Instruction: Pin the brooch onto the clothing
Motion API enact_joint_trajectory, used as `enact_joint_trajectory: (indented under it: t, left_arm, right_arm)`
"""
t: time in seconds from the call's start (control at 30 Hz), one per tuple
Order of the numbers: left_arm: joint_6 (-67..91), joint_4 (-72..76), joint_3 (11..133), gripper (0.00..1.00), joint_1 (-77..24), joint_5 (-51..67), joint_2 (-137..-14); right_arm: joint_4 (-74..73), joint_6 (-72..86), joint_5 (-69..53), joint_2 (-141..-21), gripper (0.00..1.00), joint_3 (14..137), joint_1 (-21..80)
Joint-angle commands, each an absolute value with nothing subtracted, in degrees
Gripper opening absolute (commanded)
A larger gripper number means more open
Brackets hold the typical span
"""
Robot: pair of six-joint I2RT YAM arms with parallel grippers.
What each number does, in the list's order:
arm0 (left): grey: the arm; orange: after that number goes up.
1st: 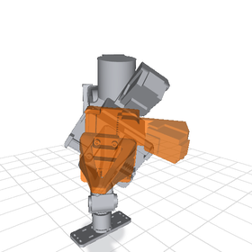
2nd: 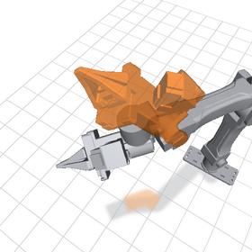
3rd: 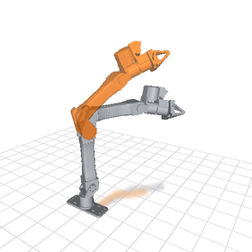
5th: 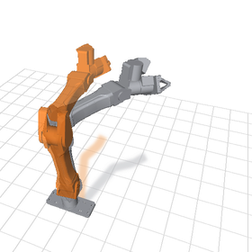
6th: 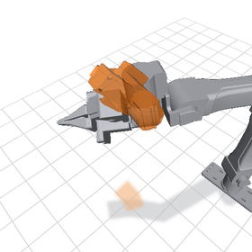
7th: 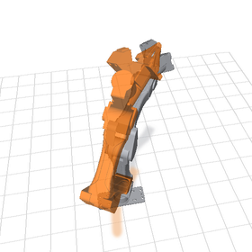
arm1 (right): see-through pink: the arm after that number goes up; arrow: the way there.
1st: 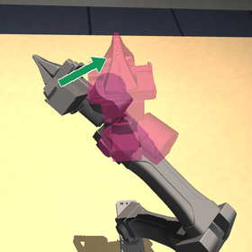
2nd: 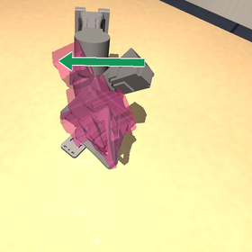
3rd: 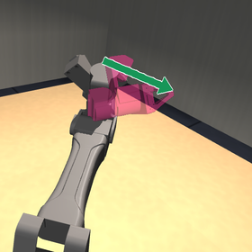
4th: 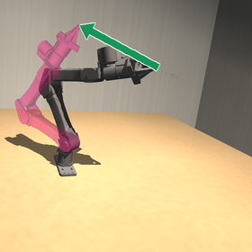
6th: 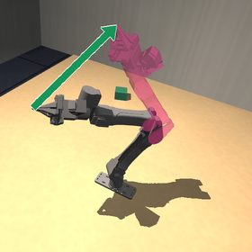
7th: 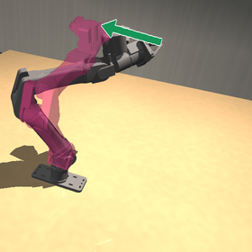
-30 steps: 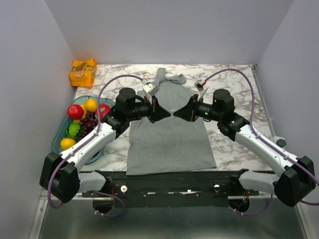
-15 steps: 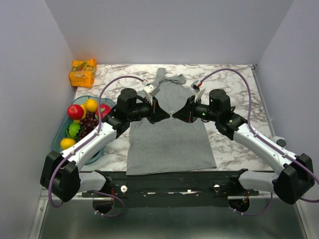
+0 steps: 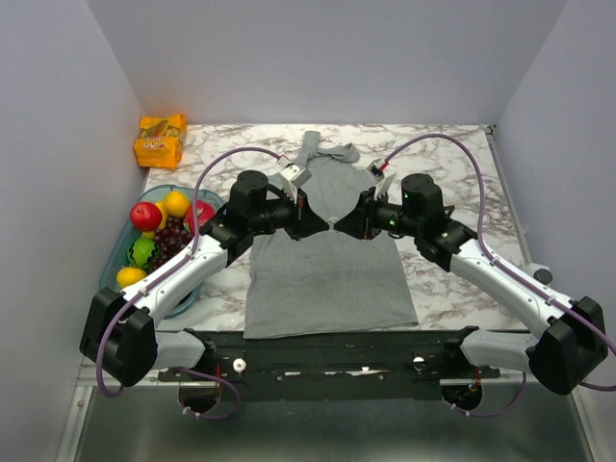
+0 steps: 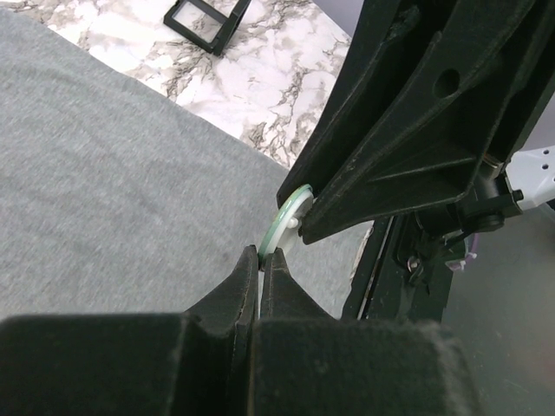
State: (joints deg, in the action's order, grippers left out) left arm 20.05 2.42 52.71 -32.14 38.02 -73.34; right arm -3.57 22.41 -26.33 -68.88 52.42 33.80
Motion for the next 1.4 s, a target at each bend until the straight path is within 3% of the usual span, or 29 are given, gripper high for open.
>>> enact_joint_trajectory:
  t: [0.0, 0.1, 0.23, 0.33, 0.47, 0.57, 0.63, 0.97, 1.07, 1.37]
  left_arm:
    - [19.1, 1.5, 55.0, 0.00, -32.4, 36.7, -74.2]
    - [18.6, 1.0, 55.1, 0.00, -32.1, 35.9, -74.1]
    - [17.5, 0.1, 55.5, 0.00, -31.7, 34.2, -73.9]
    - [17.0, -1.8, 55.7, 0.00, -31.4, 32.7, -73.7]
    - [12.9, -7.5, 58.0, 0.00, -30.8, 26.8, -74.2]
    - [6.4, -13.9, 59.8, 0.00, -30.8, 13.1, -74.0]
    - [3.5, -16.9, 61.1, 0.00, -30.8, 1.4, -74.3]
    - [-7.9, -23.7, 71.6, 0.00, -31.7, -24.1, -85.4]
    - [-10.3, -25.5, 74.5, 0.00, -31.7, -28.2, -90.0]
    - [-8.8, -26.8, 77.1, 0.00, -30.4, -22.1, -95.8]
  right_arm:
    - [-4.1, 22.2, -24.2, -65.9, 0.33, 51.4, 34.6]
    - [-4.4, 22.7, -22.4, -63.9, 0.41, 50.5, 34.6]
    - [-6.1, 22.9, -20.5, -60.9, 0.59, 50.0, 34.6]
    - [-7.3, 23.0, -19.2, -58.0, 0.66, 49.7, 34.6]
    - [-8.4, 23.6, -16.6, -55.0, 0.67, 49.4, 34.6]
    - [-10.3, 23.7, -12.8, -54.6, 0.67, 49.6, 34.6]
    - [-10.9, 23.1, -10.4, -55.6, 0.67, 49.5, 34.6]
    - [-4.3, 24.8, -8.7, -66.3, 0.67, 52.7, 34.7]
    - [-3.2, 26.7, -8.1, -71.4, 0.67, 55.1, 35.0]
    - [-4.1, 30.7, -1.2, -91.9, 0.66, 61.0, 38.1]
